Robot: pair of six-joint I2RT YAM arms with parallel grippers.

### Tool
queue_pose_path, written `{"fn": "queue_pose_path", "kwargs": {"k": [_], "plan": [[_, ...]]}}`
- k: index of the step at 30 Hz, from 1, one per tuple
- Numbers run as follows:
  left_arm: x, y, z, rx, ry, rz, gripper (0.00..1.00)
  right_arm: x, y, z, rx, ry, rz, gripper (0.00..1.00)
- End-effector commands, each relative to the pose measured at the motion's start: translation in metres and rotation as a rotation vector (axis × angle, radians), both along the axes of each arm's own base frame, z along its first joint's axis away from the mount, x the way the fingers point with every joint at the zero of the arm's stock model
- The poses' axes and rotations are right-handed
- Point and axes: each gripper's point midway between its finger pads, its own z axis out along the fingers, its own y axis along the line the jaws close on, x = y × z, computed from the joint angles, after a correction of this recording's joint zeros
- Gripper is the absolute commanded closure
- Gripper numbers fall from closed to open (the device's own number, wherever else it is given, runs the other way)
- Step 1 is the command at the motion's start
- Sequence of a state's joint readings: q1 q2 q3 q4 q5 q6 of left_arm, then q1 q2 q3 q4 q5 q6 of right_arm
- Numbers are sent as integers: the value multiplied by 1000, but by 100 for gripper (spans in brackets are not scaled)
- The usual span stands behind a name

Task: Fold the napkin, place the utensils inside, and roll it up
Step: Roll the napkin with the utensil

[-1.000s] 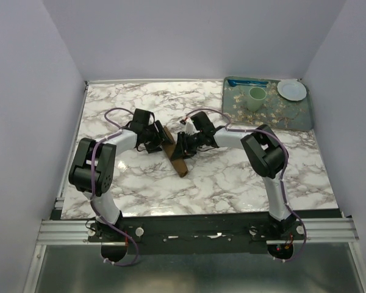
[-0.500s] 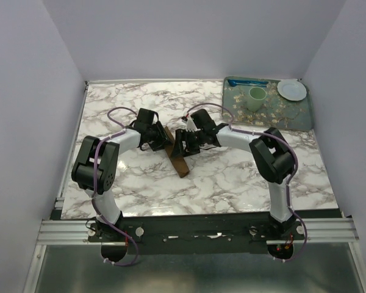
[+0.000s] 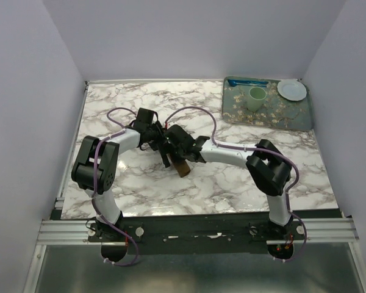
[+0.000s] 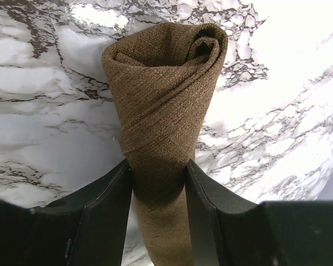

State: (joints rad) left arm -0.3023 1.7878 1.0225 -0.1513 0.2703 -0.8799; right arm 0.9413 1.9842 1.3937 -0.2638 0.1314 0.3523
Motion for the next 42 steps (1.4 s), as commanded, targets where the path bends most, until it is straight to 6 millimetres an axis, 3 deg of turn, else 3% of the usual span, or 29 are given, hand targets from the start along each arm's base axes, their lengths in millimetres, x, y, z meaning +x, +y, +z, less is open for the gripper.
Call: {"fn": "queue_pose_path", "kwargs": {"k": [1, 12, 16, 20, 21, 26, 31, 35, 42], "plan": [[-2, -11, 14, -78, -10, -1, 50, 24, -14, -13, -147, -94, -74, 7], [-4, -13, 9, -99, 7, -4, 50, 33, -25, -18, -306, -195, -75, 9], [-4, -11, 8, -99, 9, -4, 50, 40, -28, -17, -344, -220, -68, 14], [-2, -5, 12, -115, -4, 8, 41, 46, -29, -24, -382, -228, -39, 27], [-1, -3, 16, -119, -12, 12, 39, 46, -29, -30, -393, -221, -30, 34], [4, 23, 21, -119, -23, 56, 29, 46, -32, -37, -374, -176, -20, 51], [6, 25, 33, -118, -50, 23, 25, 40, -31, -37, -287, -97, -29, 59], [2, 25, 33, -106, -57, 12, 24, 33, -23, -32, -100, 80, 11, 60], [-3, -2, 23, -99, -41, -40, 23, 26, -21, -26, 121, 313, 54, 62]]}}
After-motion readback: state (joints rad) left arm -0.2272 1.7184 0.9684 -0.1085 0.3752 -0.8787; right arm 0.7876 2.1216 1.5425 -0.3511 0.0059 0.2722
